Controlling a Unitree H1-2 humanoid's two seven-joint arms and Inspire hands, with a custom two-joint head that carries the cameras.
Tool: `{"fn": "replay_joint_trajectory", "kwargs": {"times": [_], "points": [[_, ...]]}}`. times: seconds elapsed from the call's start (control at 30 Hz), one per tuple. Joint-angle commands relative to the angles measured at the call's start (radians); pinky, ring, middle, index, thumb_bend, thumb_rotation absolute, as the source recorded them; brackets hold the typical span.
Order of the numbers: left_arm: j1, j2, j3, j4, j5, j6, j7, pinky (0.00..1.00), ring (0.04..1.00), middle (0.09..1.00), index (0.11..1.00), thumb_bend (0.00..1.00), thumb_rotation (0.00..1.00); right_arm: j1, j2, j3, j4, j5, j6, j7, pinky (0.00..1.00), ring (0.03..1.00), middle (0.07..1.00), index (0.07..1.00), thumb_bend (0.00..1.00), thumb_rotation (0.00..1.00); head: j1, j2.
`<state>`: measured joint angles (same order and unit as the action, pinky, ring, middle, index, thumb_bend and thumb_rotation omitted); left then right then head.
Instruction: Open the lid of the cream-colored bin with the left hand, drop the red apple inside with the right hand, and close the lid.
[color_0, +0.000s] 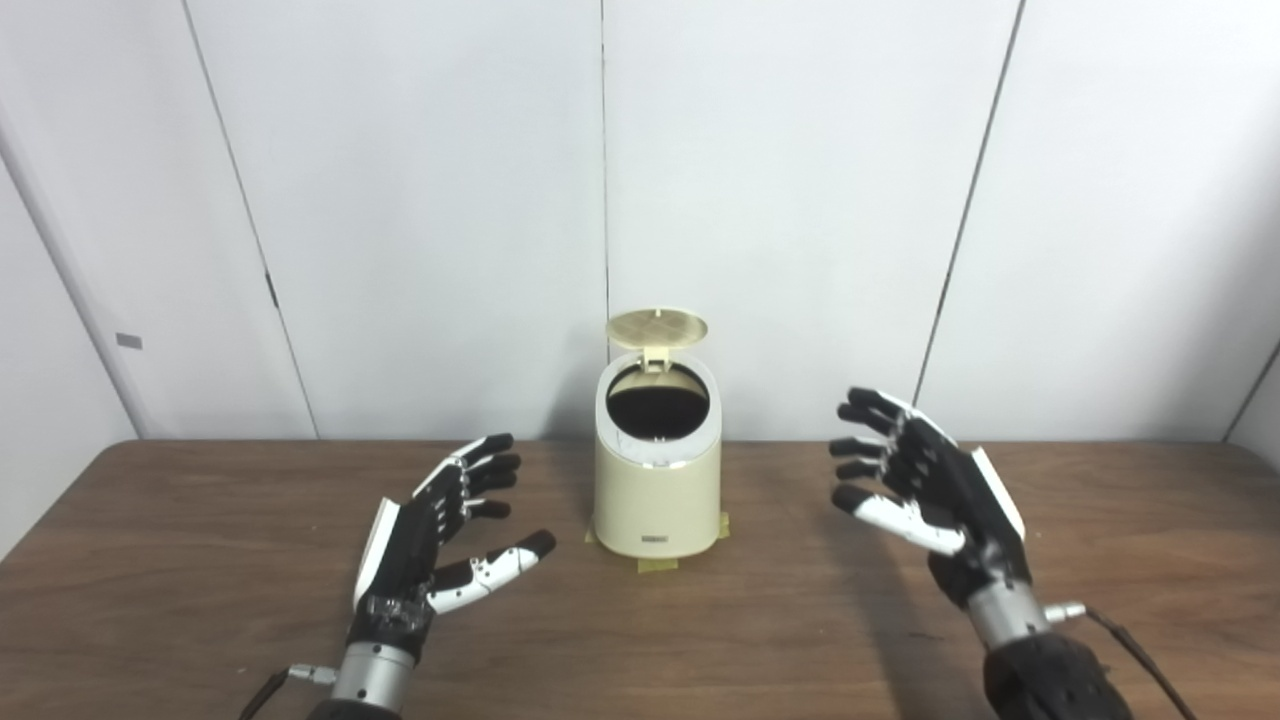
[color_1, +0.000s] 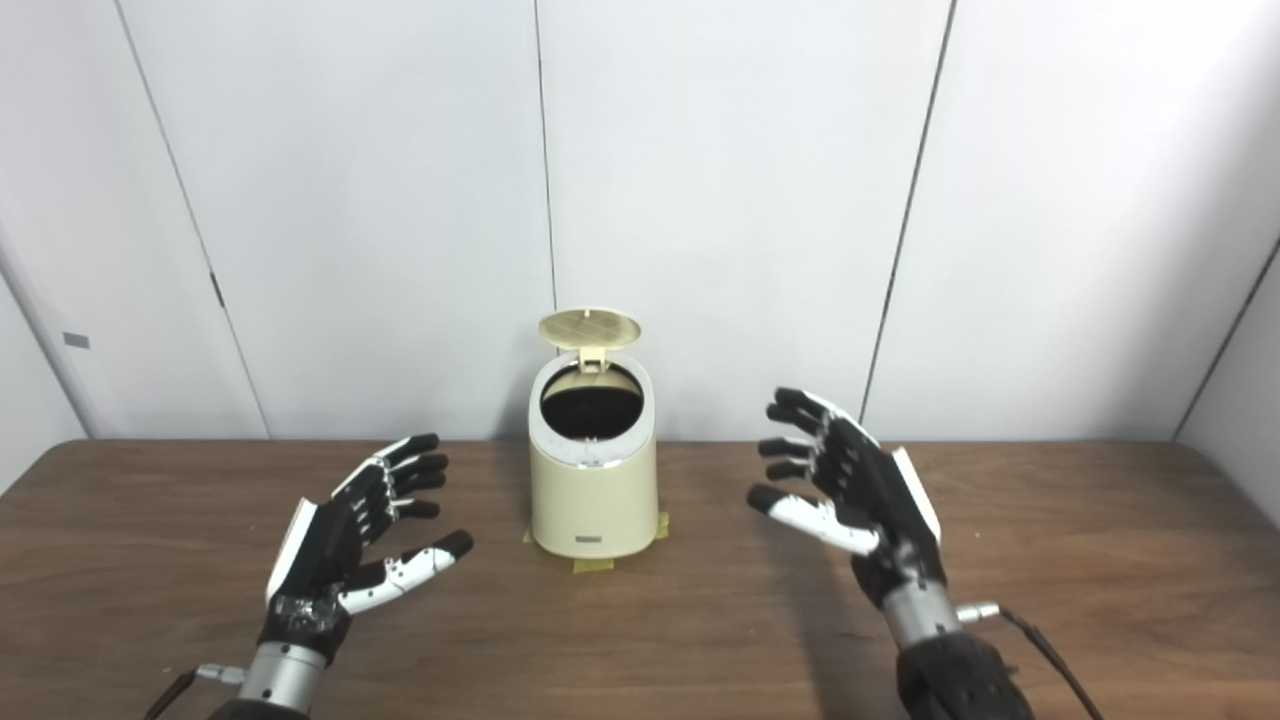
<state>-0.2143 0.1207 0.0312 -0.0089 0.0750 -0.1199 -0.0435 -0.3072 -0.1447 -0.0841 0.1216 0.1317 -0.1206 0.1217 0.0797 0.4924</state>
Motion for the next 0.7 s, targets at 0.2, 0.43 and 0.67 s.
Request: {"fn": "replay_joint_trajectory", "kwargs": {"times": [0.2,0.43,0.67], "points": [[-0.207,0.048,-0.021,-0.026,0.004,0.038,-0.035,0.68,0.862,0.908,0.878,0.82,0.27,0.000,0.031,-0.016,0.010,0.093,-0.112,0.030,0.55,0.674,0.806,0.794,0.92,0.30,0.016,-0.012],[-0.389,0.088,-0.058,0.016,0.026,0.138,-0.088,0.83,0.949,0.984,0.962,0.86,0.30,0.010,0.047,-0.012,-0.009,0.082,-0.102,0.013,0.55,0.676,0.811,0.795,0.89,0.30,0.009,-0.022],[-0.563,0.097,-0.128,0.125,0.130,0.176,-0.095,0.89,0.991,0.999,0.970,0.96,0.36,0.009,0.058,-0.006,-0.024,0.063,-0.096,0.003,0.52,0.664,0.793,0.792,0.87,0.27,0.000,-0.026]]}}
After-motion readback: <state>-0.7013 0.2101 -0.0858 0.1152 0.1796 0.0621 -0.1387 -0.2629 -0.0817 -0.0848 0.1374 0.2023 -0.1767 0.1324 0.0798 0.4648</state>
